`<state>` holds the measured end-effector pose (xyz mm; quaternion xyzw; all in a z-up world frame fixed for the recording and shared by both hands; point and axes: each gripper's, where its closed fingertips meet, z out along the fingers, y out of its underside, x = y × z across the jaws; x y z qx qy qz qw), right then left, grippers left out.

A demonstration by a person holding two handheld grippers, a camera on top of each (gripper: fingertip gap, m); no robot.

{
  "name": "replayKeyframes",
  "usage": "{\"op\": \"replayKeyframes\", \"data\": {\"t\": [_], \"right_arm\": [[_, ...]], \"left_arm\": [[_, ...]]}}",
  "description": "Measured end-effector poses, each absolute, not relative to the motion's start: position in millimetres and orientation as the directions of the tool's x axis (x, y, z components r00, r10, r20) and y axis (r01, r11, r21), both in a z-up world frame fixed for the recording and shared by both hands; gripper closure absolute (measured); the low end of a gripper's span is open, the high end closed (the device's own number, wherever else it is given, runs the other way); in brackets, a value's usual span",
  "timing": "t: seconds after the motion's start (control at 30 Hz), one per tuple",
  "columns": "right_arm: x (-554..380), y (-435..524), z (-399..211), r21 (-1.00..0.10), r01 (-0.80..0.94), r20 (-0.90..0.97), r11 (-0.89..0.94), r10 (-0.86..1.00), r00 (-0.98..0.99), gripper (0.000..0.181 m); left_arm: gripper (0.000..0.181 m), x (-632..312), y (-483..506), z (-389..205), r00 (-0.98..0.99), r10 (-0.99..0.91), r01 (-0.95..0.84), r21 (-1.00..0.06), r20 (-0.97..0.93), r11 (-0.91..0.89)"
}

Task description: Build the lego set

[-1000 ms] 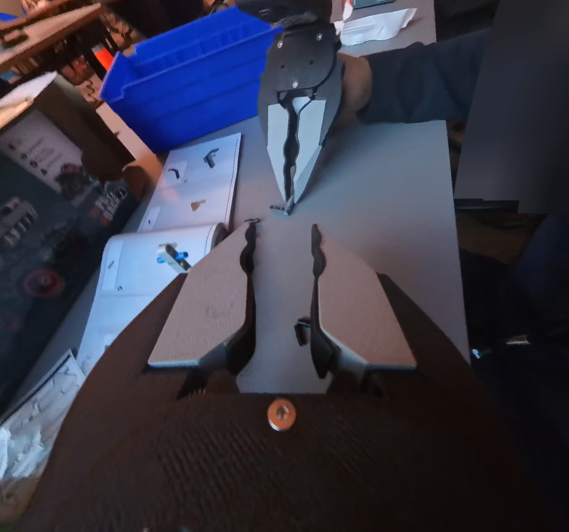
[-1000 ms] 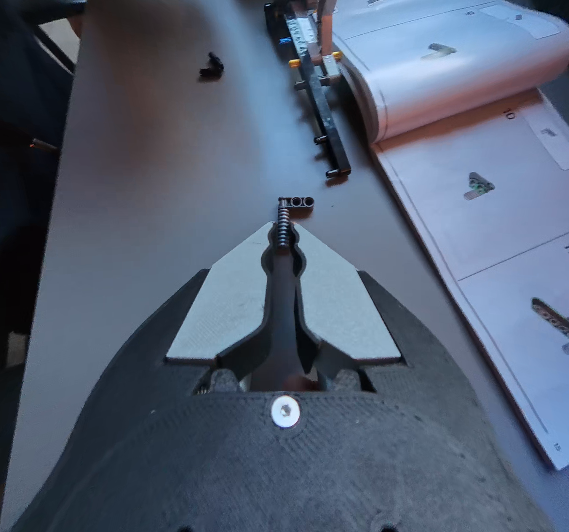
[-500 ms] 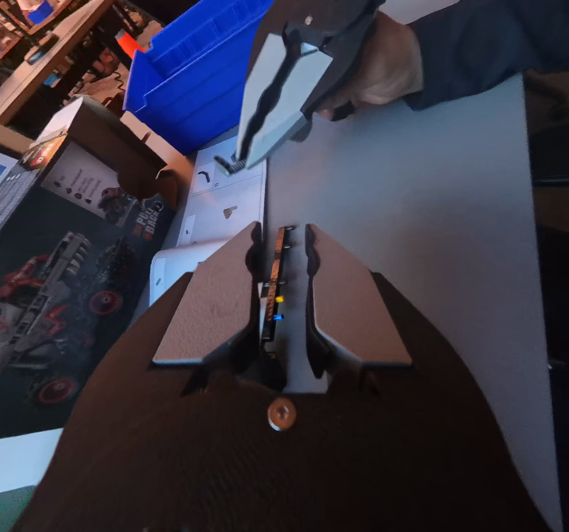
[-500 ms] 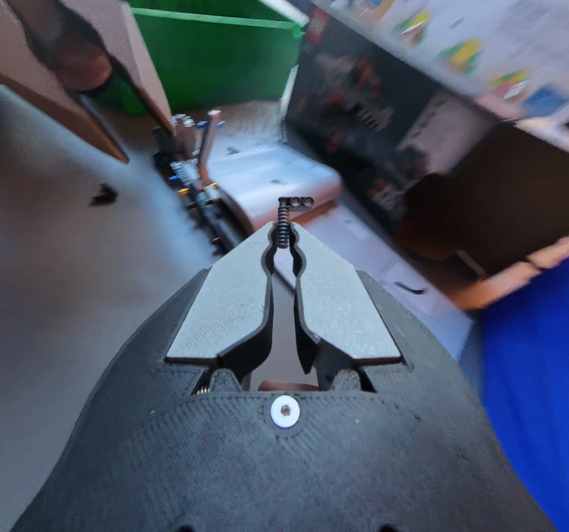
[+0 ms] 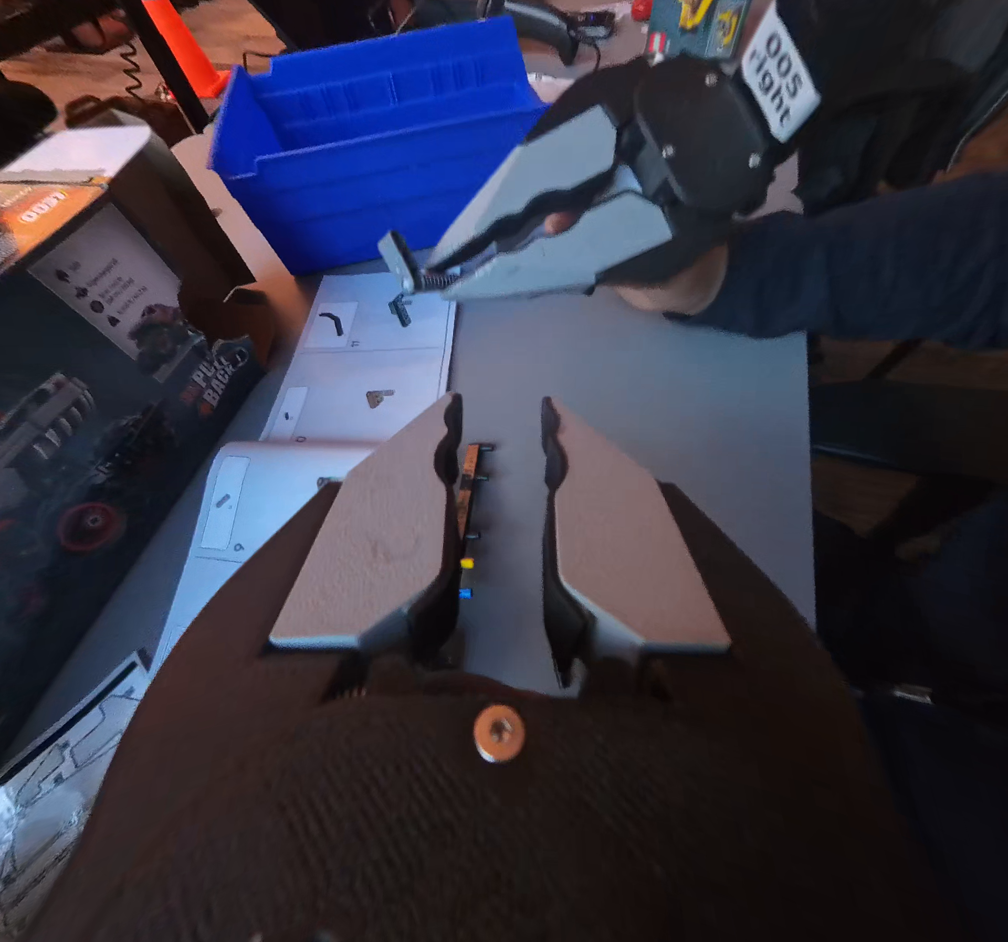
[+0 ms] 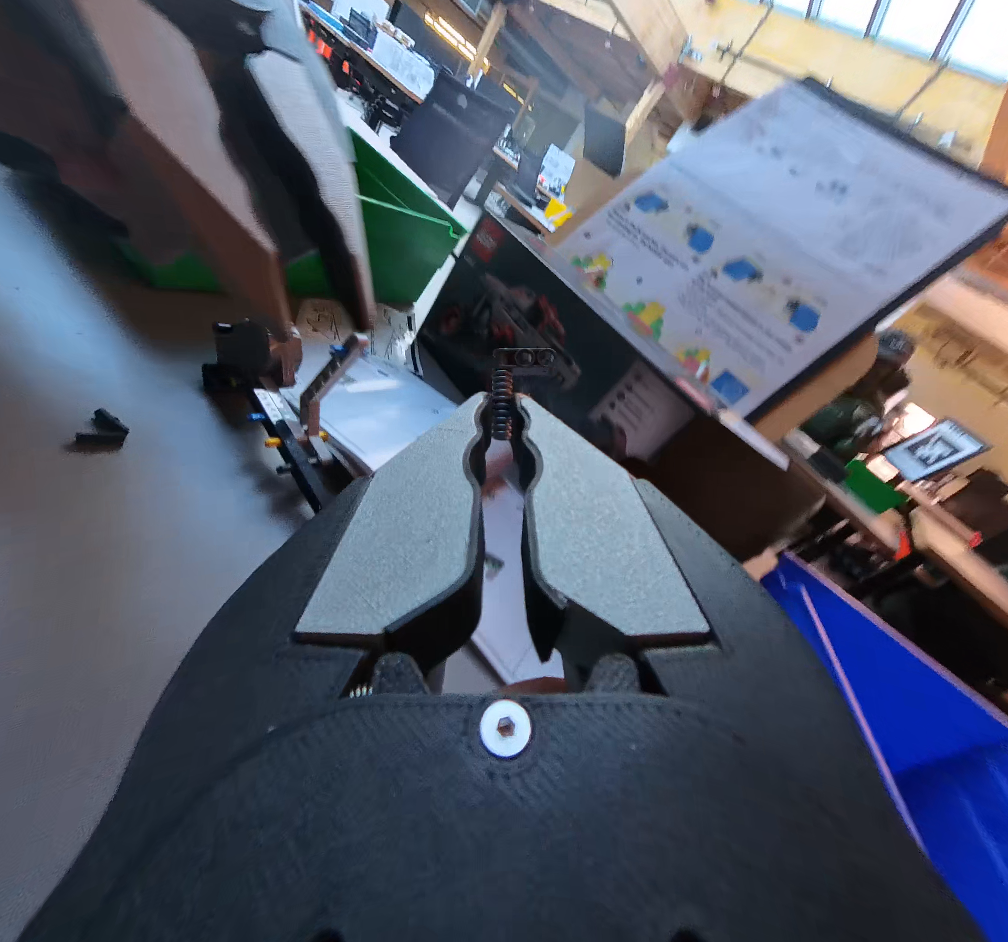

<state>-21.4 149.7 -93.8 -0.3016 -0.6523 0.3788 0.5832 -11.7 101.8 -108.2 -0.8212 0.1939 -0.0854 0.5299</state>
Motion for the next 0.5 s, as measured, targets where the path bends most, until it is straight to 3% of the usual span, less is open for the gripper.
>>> {"op": "replayKeyframes", "data": {"t": [0.03, 0.17, 0.33, 0.5], "right_arm": [[-24, 145, -94, -0.835, -0.051, 0.549, 0.548, 0.824, -0.141, 0.177], [-32, 126, -102, -0.779, -0.05, 0.624, 0.625, 0.764, -0.162, 0.177], [-27, 107, -104, -0.637, -0.097, 0.77, 0.765, 0.627, -0.112, 0.177], [-20, 76, -111, -0.567, -0.153, 0.823, 0.809, 0.55, -0.142, 0.177]], "left_arm": [[0.151, -13, 103, -105, 0.912, -0.406, -0.217, -0.907, -0.056, -0.361], [0.136, -22, 106, -106, 0.922, -0.386, -0.172, -0.922, -0.027, -0.346], [0.138, -28, 102, -108, 0.921, -0.382, -0.061, -0.939, 0.079, -0.34], [0.149, -21, 92, -108, 0.886, -0.448, -0.05, -0.937, 0.118, -0.347]]}}
